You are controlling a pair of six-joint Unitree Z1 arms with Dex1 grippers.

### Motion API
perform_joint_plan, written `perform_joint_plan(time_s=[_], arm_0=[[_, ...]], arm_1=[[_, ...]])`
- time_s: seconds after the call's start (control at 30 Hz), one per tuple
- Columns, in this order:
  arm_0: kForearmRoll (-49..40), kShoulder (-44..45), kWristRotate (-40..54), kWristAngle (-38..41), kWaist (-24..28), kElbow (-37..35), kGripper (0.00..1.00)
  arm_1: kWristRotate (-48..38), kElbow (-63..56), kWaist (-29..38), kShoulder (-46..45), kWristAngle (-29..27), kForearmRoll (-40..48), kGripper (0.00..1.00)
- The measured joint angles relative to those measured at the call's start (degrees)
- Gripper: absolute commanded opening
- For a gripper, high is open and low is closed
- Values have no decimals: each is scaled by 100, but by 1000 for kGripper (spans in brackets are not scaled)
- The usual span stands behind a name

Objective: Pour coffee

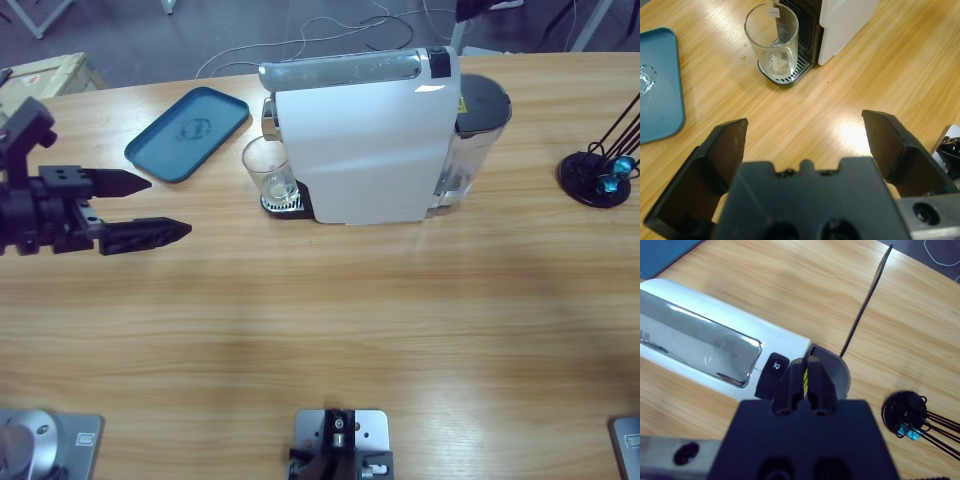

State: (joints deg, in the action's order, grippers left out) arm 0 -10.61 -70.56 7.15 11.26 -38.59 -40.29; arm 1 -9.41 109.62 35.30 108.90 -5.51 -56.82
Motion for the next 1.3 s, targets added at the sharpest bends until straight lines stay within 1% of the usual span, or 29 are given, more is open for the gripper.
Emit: perform_joint_plan(time_s=[0.3, 1.3], arm_0=[[1, 0, 0, -17, 0, 1, 982], [1, -62, 0, -20, 0, 78, 982]], arm_1=[[0, 9, 179, 0, 225, -57, 0], [0, 6, 197, 122, 234, -62, 0]])
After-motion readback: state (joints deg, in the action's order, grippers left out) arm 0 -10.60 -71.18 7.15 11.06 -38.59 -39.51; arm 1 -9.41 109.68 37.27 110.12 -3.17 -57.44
